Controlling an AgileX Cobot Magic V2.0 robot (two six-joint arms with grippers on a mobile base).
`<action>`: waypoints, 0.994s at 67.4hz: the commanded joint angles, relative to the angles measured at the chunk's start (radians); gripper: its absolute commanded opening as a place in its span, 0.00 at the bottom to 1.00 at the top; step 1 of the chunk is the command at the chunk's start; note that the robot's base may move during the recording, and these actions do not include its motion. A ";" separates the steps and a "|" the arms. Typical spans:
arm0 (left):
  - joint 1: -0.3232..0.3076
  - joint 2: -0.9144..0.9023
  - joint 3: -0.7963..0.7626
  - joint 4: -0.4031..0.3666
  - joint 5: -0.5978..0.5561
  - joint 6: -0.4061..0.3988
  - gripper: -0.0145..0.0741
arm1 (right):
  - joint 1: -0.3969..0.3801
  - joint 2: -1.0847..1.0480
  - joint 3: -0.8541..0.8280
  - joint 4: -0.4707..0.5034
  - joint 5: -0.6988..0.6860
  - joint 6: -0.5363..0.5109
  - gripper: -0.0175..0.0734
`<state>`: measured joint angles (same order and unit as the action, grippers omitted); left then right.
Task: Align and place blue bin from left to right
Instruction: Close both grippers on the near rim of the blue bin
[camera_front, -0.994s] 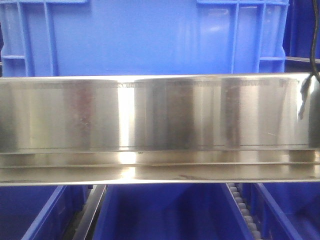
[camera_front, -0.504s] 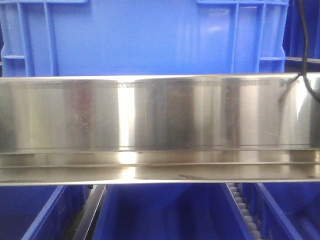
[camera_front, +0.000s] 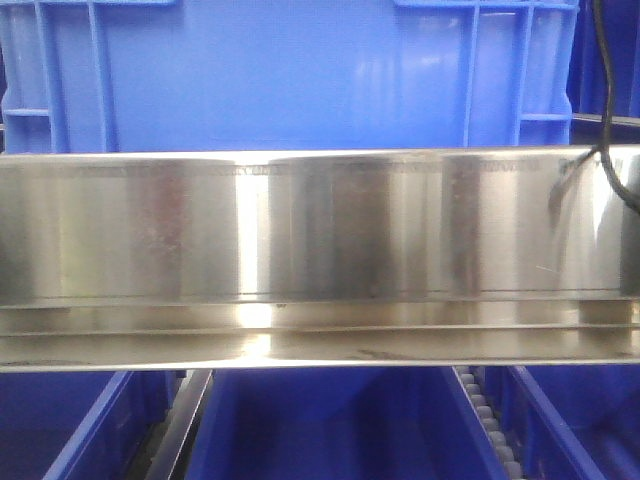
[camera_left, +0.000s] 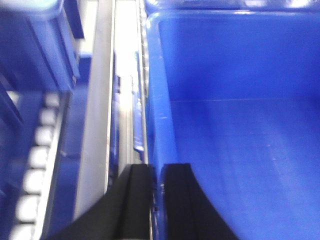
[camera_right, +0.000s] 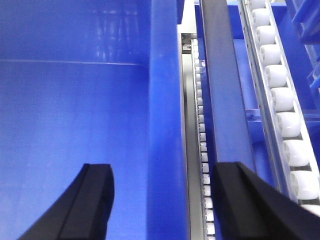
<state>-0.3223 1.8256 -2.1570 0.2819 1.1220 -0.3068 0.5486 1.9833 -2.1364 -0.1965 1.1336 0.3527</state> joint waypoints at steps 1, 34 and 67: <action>-0.040 0.005 -0.009 0.098 -0.005 -0.091 0.44 | 0.000 0.001 -0.006 -0.003 0.000 0.000 0.54; -0.049 0.106 -0.009 0.123 0.057 -0.132 0.49 | 0.000 0.001 -0.006 -0.003 0.000 0.000 0.54; -0.049 0.135 -0.009 0.114 0.099 -0.132 0.49 | 0.000 0.001 -0.006 -0.003 0.000 0.000 0.54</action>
<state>-0.3677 1.9660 -2.1586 0.3992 1.2208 -0.4298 0.5486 1.9833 -2.1364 -0.1965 1.1336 0.3527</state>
